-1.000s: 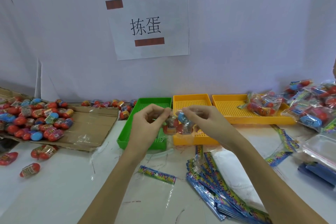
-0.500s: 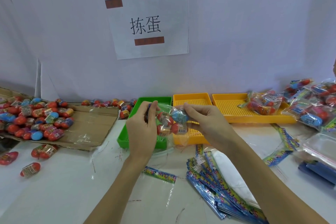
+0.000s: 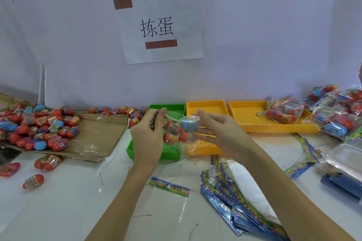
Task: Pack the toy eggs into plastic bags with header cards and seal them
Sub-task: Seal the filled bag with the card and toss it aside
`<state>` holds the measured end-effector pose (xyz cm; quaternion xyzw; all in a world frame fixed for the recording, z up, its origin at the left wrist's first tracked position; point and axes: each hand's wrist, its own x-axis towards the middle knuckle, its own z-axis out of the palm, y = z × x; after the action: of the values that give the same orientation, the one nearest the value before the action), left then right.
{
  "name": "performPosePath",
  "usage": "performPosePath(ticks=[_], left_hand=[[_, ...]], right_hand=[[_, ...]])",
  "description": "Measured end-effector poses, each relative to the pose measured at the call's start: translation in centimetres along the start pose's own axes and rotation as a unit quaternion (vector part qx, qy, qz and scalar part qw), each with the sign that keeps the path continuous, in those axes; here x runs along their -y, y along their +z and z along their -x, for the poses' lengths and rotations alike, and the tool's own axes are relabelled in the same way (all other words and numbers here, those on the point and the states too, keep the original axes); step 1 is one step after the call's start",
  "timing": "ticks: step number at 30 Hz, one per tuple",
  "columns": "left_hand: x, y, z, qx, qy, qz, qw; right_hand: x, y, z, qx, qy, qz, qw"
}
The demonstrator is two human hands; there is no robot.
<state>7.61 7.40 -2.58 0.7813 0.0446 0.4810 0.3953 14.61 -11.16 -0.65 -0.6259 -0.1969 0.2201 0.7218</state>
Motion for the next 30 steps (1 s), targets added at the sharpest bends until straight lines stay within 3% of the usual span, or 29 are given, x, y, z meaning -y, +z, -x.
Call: performPosePath(ticks=[6, 9, 11, 12, 14, 15, 16, 18, 20, 23, 25, 28, 30], left_hand=[[0.1, 0.4, 0.2, 0.035, 0.031, 0.020, 0.999], [0.1, 0.1, -0.5, 0.046, -0.030, -0.014, 0.998], [0.0, -0.1, -0.9, 0.104, -0.137, 0.004, 0.985], [-0.3, -0.2, -1.1, 0.146, -0.233, 0.071, 0.959], [-0.8, -0.3, -1.2, 0.217, -0.404, 0.264, 0.848], [-0.8, -0.3, -1.0, 0.228, -0.423, 0.338, 0.809], [-0.7, -0.3, -0.9, 0.223, -0.415, 0.386, 0.793], [-0.4, -0.4, -1.0, 0.180, -0.375, 0.402, 0.816], [0.1, -0.3, -1.0, 0.158, -0.337, 0.373, 0.850], [0.4, -0.3, -1.0, 0.143, -0.311, 0.354, 0.870], [0.1, -0.2, -1.0, 0.167, -0.303, 0.341, 0.874], [-0.5, -0.1, -0.6, 0.205, -0.302, 0.341, 0.866], [-0.7, 0.1, -0.4, 0.178, -0.276, 0.280, 0.902]], right_hand=[[-0.2, 0.4, 0.3, -0.031, 0.002, -0.090, 0.995], [-0.1, 0.4, 0.1, -0.116, -0.124, -0.021, 0.985], [-0.1, 0.3, -0.1, -0.132, -0.241, 0.034, 0.961], [-0.3, 0.3, -0.2, -0.120, -0.285, 0.069, 0.949], [-0.6, 0.2, -0.3, -0.086, -0.331, 0.165, 0.925], [-0.7, 0.2, -0.3, -0.064, -0.334, 0.212, 0.916], [-0.7, 0.3, -0.3, -0.040, -0.324, 0.252, 0.911], [-0.6, 0.6, -0.2, -0.006, -0.278, 0.289, 0.916], [-0.7, 0.9, -0.2, -0.038, -0.245, 0.279, 0.928], [-0.7, 0.8, -0.1, -0.123, -0.165, 0.126, 0.970], [-0.7, 0.6, -0.2, -0.102, -0.069, 0.014, 0.992], [-1.0, 0.7, 0.0, -0.092, -0.027, -0.033, 0.995], [-1.1, 0.7, 0.0, -0.102, -0.031, -0.033, 0.994]])
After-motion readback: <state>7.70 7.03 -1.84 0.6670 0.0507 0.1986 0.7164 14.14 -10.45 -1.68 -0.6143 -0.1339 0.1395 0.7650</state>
